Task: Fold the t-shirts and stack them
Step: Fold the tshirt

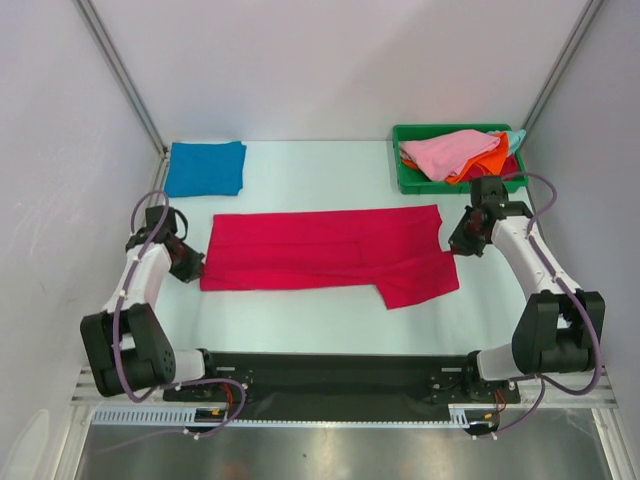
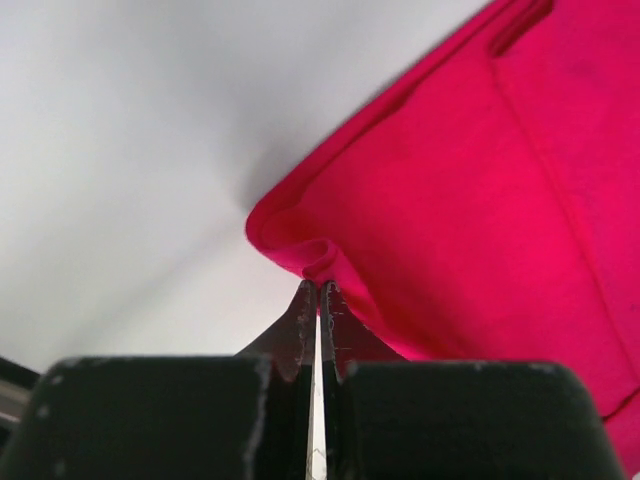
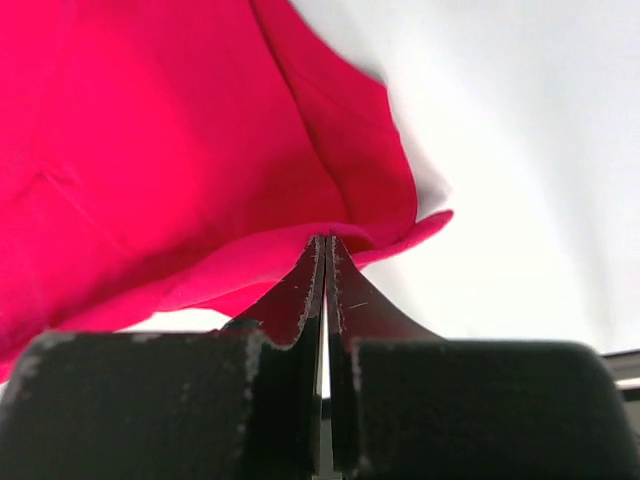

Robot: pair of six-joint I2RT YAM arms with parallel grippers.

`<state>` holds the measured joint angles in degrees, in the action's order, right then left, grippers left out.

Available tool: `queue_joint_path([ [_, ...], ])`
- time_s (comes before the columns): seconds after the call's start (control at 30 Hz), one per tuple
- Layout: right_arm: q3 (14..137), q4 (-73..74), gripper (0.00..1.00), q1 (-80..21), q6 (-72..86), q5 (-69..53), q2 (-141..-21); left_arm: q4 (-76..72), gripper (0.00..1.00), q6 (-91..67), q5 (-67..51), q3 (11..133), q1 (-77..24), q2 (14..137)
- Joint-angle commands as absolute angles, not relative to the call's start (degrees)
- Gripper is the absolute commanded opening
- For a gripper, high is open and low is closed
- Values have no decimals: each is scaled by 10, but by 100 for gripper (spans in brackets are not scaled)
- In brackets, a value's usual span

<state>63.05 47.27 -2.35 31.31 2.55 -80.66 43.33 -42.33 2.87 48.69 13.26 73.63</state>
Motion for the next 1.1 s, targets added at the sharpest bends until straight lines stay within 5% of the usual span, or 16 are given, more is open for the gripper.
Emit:
queue_joint_path([
  [0.0, 667, 439, 0, -10, 294, 35, -823, 409, 0, -389, 21, 526, 120, 774],
  [1.07, 850, 405, 0, 10, 264, -20, -1057, 410, 0, -342, 25, 726, 112, 1016],
])
